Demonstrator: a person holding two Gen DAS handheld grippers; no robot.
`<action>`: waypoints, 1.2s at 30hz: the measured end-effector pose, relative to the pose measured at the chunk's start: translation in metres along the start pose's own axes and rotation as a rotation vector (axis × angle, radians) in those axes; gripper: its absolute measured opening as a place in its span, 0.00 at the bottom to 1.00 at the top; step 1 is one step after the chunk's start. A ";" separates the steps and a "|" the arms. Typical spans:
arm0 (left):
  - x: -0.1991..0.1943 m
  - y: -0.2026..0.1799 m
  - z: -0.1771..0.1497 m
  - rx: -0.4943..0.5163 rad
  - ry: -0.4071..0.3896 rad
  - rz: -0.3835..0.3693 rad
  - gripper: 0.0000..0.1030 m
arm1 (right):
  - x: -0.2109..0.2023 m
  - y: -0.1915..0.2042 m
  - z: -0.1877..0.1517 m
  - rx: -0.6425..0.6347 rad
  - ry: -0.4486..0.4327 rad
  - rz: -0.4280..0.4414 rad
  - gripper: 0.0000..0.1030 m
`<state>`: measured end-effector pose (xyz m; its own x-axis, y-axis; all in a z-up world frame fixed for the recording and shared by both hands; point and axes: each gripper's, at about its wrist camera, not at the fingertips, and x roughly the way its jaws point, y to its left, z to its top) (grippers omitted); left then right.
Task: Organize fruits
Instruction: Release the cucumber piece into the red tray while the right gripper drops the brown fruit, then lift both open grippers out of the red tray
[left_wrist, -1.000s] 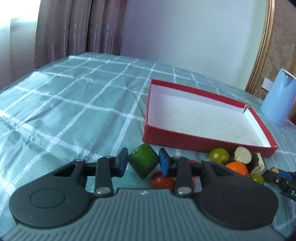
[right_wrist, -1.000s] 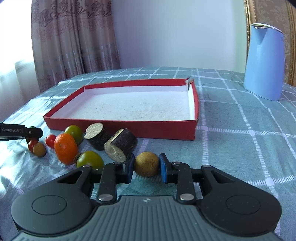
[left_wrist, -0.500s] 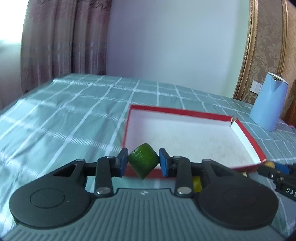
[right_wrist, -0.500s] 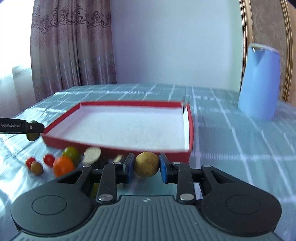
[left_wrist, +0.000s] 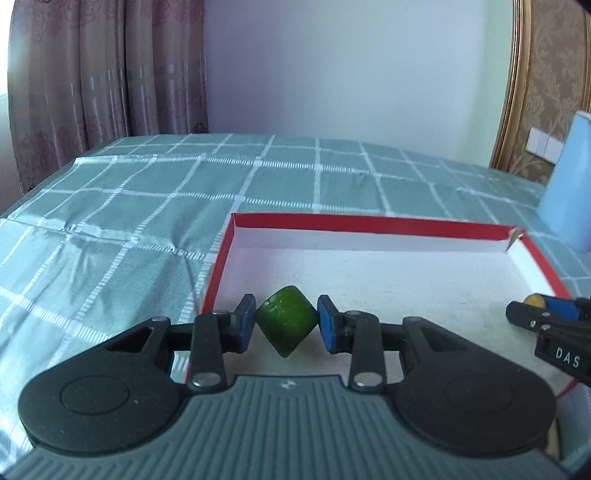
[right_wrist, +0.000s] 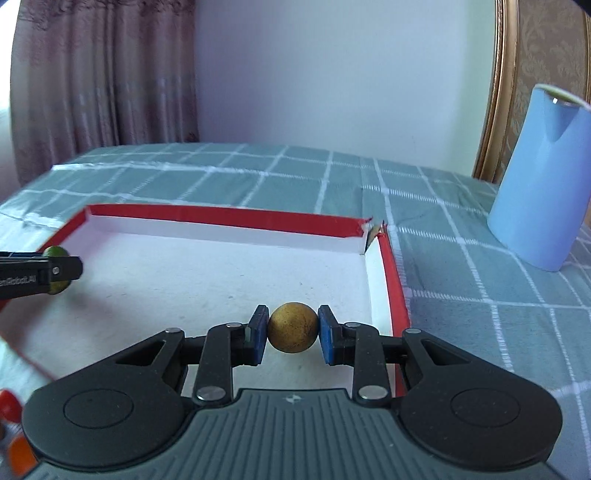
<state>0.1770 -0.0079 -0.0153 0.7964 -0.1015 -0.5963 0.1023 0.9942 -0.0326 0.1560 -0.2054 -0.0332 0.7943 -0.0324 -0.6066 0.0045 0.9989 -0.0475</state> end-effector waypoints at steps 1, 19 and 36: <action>0.003 0.000 0.000 0.002 0.006 0.006 0.32 | 0.003 -0.001 0.000 0.002 0.007 -0.002 0.27; 0.006 0.001 0.000 0.007 -0.008 -0.005 0.59 | 0.009 -0.008 -0.003 0.029 -0.001 0.043 0.40; -0.057 0.034 -0.018 -0.051 -0.253 0.048 0.94 | -0.028 -0.023 -0.014 0.104 -0.130 0.035 0.69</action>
<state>0.1238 0.0327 0.0030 0.9240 -0.0535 -0.3786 0.0358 0.9979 -0.0537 0.1248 -0.2277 -0.0261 0.8669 0.0003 -0.4985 0.0329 0.9978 0.0579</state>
